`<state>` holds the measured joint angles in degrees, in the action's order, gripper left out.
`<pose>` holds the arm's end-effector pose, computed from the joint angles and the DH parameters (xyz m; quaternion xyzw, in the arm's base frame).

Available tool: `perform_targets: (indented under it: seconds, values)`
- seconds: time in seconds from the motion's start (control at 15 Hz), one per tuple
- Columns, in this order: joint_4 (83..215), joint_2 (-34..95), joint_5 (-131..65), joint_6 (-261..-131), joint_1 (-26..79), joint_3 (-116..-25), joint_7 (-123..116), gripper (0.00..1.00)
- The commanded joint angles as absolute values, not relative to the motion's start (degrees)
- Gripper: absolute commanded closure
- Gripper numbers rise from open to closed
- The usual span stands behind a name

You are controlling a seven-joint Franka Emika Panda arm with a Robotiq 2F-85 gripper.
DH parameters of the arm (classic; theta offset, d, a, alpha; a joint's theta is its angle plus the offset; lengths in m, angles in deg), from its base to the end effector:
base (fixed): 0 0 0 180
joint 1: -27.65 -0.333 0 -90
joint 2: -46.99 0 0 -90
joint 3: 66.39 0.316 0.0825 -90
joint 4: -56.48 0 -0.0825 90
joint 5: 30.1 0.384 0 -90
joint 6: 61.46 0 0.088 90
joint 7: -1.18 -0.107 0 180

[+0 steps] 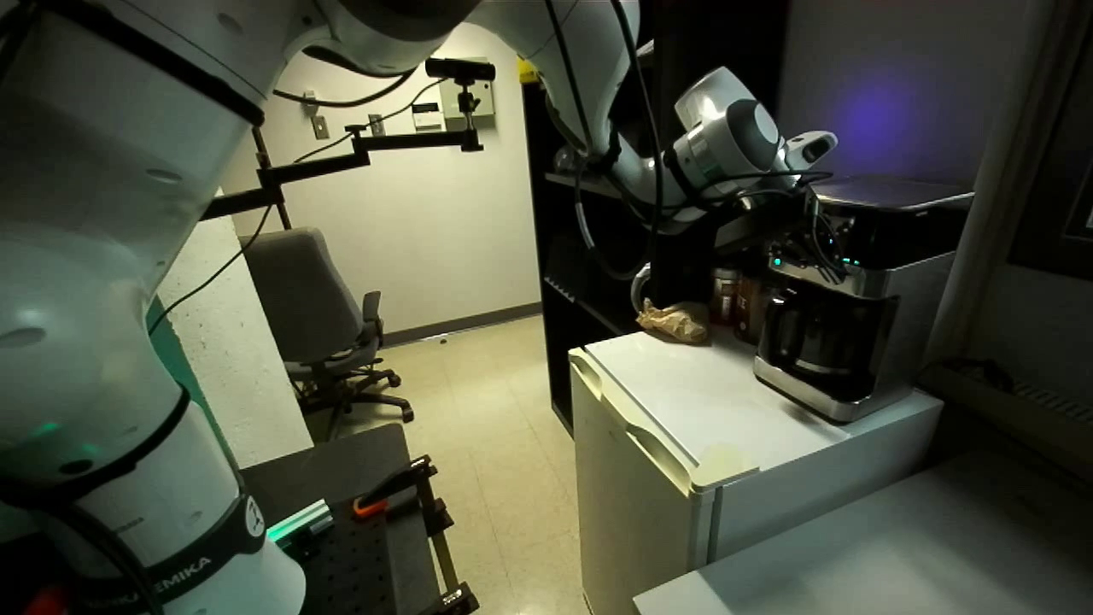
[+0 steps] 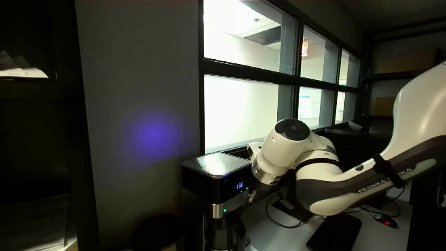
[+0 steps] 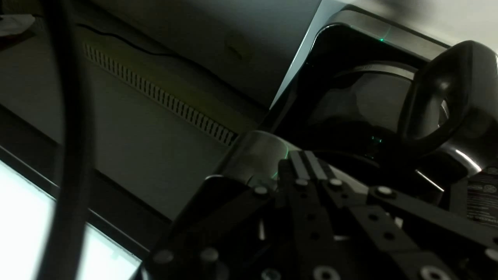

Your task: Turn off the coffeemaker.

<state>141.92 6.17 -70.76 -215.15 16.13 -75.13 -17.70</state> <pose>0.7463 0.0811 0.2995 0.9250 0.1648 0.2624 0.2199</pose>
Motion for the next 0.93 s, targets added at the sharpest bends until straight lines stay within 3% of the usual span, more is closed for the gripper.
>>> perform_targets:
  seconds: [0.0,0.87]
  values:
    - [140.6,6.1,-70.9,-216.7,14.7,-77.1,-17.9,1.0]
    - [140.3,7.0,-72.2,-217.2,13.3,-80.3,-19.5,1.0]
